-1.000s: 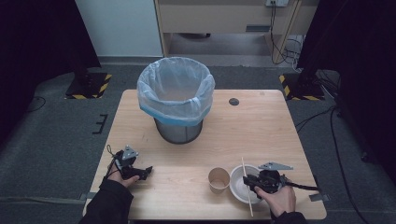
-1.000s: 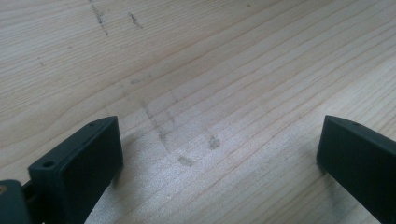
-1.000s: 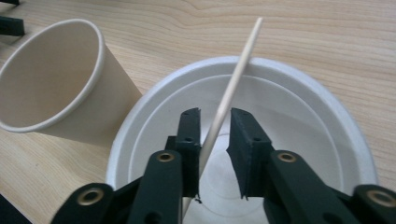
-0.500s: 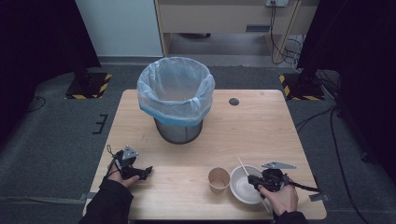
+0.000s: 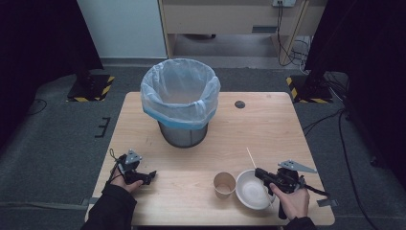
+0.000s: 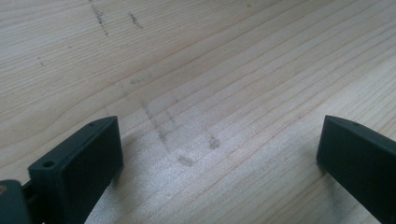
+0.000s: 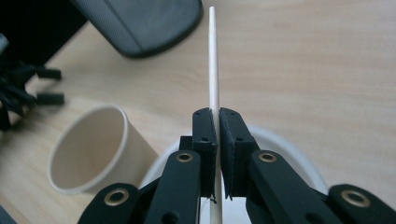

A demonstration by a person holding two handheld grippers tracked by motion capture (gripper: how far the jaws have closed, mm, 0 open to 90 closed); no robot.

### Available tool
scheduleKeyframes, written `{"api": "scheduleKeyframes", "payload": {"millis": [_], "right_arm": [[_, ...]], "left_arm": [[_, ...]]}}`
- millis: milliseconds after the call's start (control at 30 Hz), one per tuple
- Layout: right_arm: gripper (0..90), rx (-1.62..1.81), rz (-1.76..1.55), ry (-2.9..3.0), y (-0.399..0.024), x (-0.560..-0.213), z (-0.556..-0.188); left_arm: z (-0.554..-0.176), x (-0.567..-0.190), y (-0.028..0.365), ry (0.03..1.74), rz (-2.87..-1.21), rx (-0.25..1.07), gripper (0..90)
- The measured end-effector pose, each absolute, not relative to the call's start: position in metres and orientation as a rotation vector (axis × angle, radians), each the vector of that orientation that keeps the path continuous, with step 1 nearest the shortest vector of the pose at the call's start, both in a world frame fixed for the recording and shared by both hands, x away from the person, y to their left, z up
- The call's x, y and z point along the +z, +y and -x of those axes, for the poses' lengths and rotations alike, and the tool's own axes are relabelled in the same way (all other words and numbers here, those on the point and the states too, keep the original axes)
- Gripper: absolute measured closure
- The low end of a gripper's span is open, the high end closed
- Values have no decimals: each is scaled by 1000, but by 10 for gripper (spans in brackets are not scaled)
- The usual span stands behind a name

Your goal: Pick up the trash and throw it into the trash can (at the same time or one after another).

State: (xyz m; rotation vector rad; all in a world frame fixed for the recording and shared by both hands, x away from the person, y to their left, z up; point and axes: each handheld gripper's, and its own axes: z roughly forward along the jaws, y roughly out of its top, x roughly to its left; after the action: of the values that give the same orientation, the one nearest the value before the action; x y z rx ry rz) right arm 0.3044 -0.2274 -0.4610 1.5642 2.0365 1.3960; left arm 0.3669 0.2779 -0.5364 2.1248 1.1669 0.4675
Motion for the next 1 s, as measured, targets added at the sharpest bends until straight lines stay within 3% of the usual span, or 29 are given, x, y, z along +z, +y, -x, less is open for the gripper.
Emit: {"api": "scheduleKeyframes", "payload": {"millis": [700,1000], "right_arm": [[859,1654,-1352,1825,-237,-426,-314],[859,1750,-1256,1717,-241,-395,-322]], "left_arm": [[-367,-536,278,1166,-2124,468,0],[-367,-536,278,1166,-2125,468,0]]}}
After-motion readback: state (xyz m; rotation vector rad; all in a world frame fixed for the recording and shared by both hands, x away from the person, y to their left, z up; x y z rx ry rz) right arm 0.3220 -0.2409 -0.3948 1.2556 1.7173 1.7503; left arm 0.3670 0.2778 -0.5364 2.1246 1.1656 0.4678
